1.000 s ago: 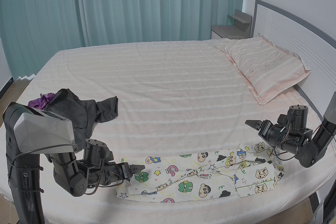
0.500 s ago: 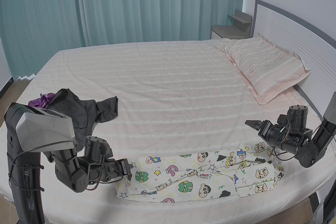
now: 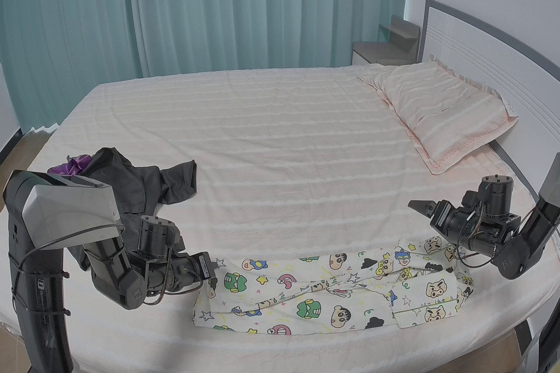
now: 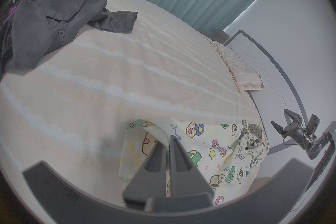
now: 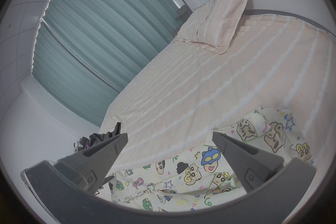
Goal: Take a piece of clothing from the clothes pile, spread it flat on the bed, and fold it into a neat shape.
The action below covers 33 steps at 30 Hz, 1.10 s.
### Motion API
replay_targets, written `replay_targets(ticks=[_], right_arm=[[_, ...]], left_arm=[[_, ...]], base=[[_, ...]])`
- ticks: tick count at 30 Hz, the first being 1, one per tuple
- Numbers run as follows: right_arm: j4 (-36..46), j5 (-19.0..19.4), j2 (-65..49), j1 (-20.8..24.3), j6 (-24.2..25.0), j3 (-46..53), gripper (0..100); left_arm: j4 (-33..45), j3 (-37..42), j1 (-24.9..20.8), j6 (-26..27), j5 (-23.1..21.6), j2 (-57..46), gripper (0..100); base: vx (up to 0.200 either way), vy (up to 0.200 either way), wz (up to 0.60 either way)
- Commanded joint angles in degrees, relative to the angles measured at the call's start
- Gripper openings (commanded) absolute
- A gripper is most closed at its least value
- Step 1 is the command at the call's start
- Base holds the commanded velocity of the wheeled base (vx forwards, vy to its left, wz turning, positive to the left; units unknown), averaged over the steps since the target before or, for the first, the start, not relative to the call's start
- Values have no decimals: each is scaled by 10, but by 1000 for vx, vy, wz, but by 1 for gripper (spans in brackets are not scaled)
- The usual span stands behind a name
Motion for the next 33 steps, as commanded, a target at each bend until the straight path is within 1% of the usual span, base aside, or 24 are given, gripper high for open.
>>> replay_targets(ticks=[1,3,7,8,18,24,27,30,31,33], right_arm=[[0,0,1,0,0,-1,100],[0,0,1,0,0,-1,100],[0,0,1,0,0,0,100],[0,0,1,0,0,0,100],[0,0,1,0,0,-1,100],[0,0,-1,0,0,0,100],[0,0,-2,0,0,0,100],[0,0,-2,0,0,0,100],[0,0,-2,0,0,0,100],[0,0,-2,0,0,0,100]], left_arm=[[30,-9,-1,-2,-3,-23,0],[61,-18,-2,-2,-3,-29,0],[78,-28,0,-2,-3,-28,0],[78,-28,0,-2,-3,-28,100],[79,-17,4,-2,-1,-37,100],[79,17,-2,-3,-6,-74,100],[78,47,-20,-3,-8,-86,100],[77,58,-26,-3,-9,-87,100],[77,64,-37,-11,-12,-84,100],[73,66,-44,-23,-16,-81,100]], base=[[0,0,0],[0,0,0],[0,0,0],[0,0,0],[0,0,0],[0,0,0],[0,0,0],[0,0,0],[0,0,0],[0,0,0]])
